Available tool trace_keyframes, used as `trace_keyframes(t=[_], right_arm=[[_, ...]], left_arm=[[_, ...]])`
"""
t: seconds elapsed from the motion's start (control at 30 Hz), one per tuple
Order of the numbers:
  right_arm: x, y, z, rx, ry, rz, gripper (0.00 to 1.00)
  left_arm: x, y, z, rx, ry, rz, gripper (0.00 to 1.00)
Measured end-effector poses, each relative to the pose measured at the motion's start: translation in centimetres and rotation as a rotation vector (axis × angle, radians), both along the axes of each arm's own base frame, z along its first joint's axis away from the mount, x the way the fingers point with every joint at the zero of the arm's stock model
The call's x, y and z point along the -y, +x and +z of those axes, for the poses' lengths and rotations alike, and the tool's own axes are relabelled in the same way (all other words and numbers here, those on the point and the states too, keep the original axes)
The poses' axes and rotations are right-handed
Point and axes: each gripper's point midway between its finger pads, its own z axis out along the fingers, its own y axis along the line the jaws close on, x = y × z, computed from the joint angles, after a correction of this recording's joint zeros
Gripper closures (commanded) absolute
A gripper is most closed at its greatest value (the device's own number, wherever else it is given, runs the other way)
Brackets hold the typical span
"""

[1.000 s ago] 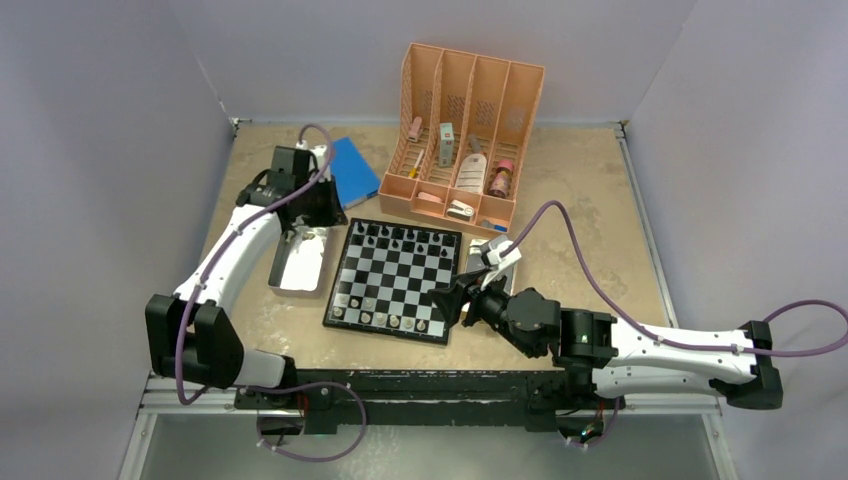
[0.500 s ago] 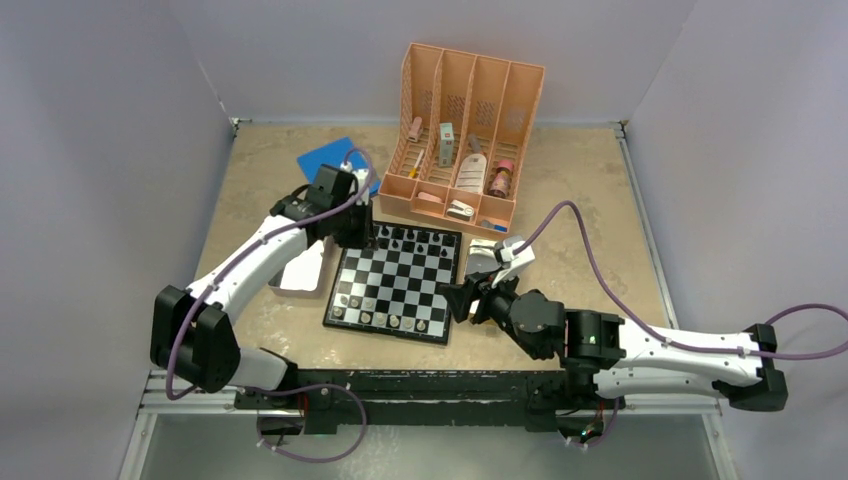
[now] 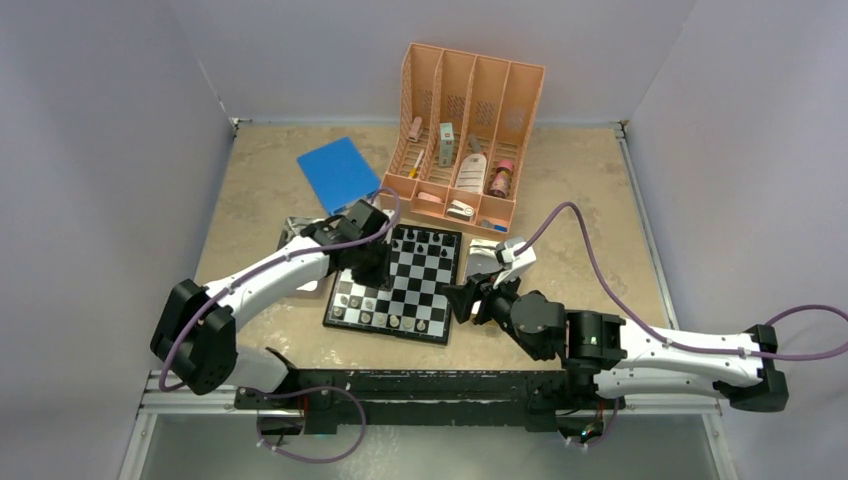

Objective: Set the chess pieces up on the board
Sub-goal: Place the chess piece on the chessboard.

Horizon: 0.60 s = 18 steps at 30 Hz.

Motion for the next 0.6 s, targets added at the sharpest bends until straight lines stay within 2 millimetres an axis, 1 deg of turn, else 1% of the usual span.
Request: trace_keyframes(t=[0.17,0.6], right_arm=[[0.2,0.0,-0.2,-0.002,-0.011,-0.002,0.39],[0.5,0.1,-0.6,-0.01,-0.024,-0.02,0.39]], left_arm=[[0.5,-0.7,-0.4,0.002,0.02,-0.002,1.0],[-1.1,-3.0,-3.3,-0.07,0.088,0.028,1.0]])
